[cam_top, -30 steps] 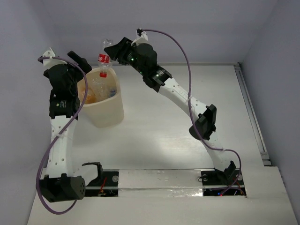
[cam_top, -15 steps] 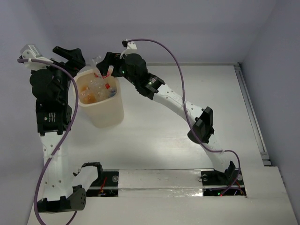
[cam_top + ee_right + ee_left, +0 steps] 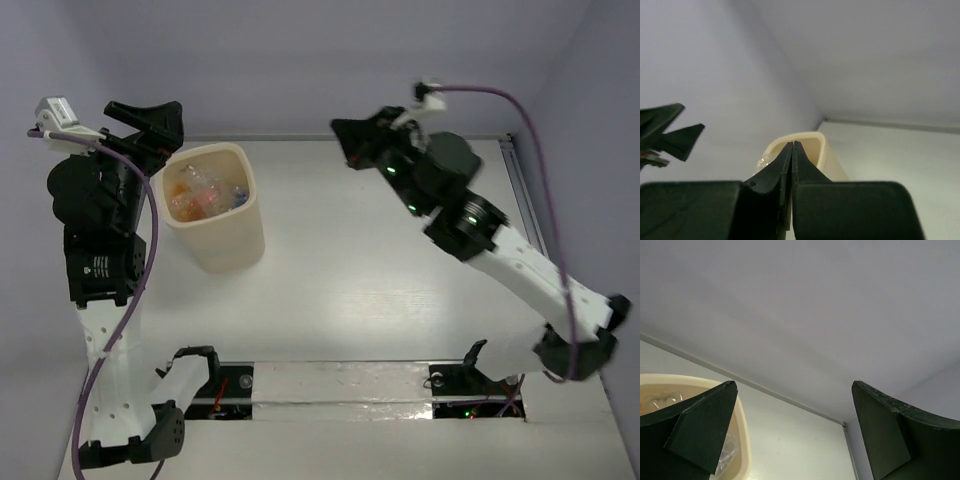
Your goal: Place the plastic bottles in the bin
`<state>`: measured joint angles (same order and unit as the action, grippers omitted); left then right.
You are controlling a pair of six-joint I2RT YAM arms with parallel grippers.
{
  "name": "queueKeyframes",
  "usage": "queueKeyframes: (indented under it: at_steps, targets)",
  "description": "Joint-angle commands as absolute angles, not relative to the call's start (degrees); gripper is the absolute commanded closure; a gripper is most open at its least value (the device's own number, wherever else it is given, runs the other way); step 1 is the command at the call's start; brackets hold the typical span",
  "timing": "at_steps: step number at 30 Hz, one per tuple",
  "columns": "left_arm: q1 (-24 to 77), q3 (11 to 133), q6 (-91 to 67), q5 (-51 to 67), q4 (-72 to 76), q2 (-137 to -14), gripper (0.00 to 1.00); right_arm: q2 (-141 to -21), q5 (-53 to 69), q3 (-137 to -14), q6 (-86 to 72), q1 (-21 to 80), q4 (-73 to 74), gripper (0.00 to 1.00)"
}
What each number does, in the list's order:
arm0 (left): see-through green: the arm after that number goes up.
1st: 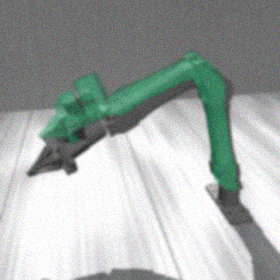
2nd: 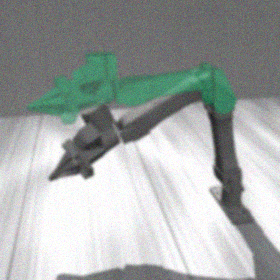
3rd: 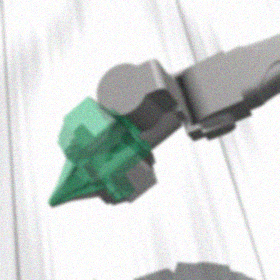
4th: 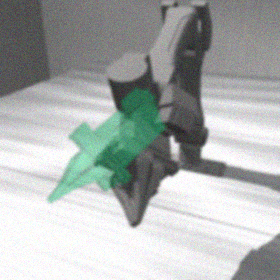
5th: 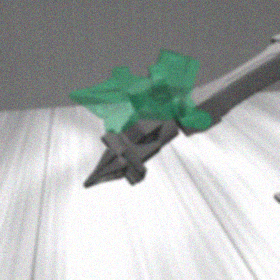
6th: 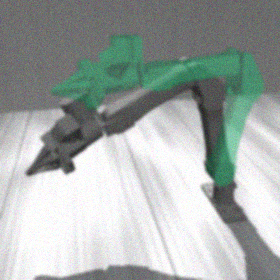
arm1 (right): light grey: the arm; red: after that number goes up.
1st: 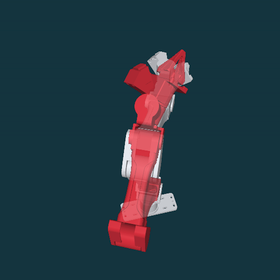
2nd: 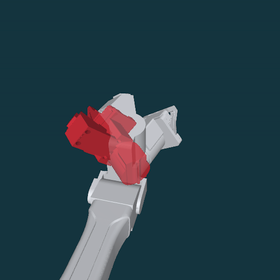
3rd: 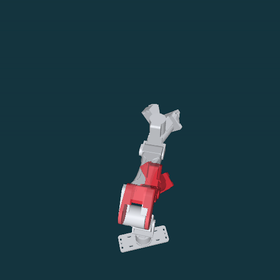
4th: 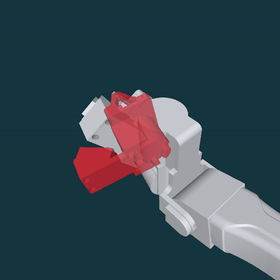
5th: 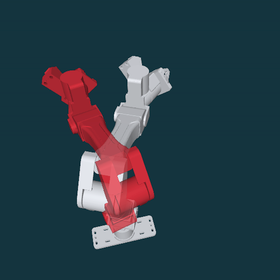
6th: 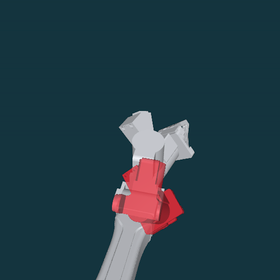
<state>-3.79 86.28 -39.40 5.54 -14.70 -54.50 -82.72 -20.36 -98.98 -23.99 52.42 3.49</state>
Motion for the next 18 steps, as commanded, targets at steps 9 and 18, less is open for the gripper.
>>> queueKeyframes:
  at_steps: [9, 18]
  targets:
    - [-1.50, 75.86, -40.17, 12.74, -18.44, -41.84, 0.01, -32.38, -28.65, -51.43, -39.97, 52.56, 24.06, 0.60]
    - [-1.49, 71.28, -40.08, 15.21, -25.49, -38.15, 0.01, -17.84, -28.04, -47.01, -44.30, 52.56, 33.66, 0.00]
